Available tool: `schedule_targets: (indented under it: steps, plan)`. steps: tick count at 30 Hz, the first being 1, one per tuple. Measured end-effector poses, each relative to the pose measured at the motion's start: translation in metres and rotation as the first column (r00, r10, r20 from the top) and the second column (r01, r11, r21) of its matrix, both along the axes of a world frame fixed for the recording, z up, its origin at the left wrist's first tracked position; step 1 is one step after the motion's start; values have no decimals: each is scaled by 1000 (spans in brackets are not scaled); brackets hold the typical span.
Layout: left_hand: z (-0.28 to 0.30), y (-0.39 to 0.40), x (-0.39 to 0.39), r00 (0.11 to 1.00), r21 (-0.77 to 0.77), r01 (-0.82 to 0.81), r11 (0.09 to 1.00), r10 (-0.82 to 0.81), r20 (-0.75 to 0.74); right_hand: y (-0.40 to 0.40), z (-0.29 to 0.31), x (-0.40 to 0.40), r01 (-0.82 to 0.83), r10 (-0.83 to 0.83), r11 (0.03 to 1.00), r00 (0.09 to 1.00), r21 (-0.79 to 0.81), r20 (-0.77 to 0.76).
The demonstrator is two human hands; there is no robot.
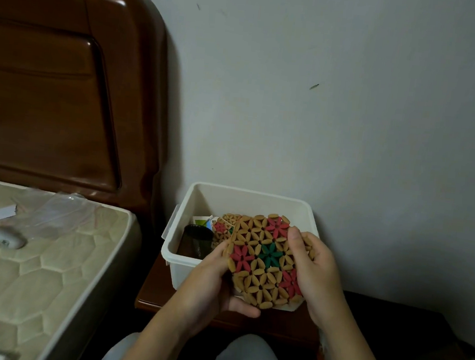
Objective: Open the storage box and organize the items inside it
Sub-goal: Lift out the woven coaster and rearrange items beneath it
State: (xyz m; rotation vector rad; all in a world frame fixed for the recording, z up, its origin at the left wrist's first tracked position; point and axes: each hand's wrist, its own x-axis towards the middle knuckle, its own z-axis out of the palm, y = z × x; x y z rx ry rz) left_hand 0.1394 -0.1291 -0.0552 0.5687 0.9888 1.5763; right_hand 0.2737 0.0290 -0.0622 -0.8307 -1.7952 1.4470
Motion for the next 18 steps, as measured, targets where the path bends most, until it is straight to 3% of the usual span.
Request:
schedule_targets:
  steps: [4, 8, 11, 14, 18]
  plan:
    - [4, 2, 3, 999, -23, 24, 999, -23, 35, 0, 0, -1, 86, -89, 990, 996, 115, 28]
    - [2, 6, 3, 993, 1, -83, 997, 82, -80, 3, -4, -11, 162, -172, 968, 984, 192, 40]
    - [0, 10, 1, 984, 5, -134, 991, 134, -114, 6, -2, -17, 175, -175, 984, 985, 22, -6]
    - [-2, 14, -5, 974, 6, -153, 988, 152, -168, 9, 3, -23, 81, -79, 983, 997, -164, 17]
    - [-5, 22, -13, 912, 10, -268, 963, 257, -320, 5, 3, -40, 82, -83, 990, 997, -114, -4]
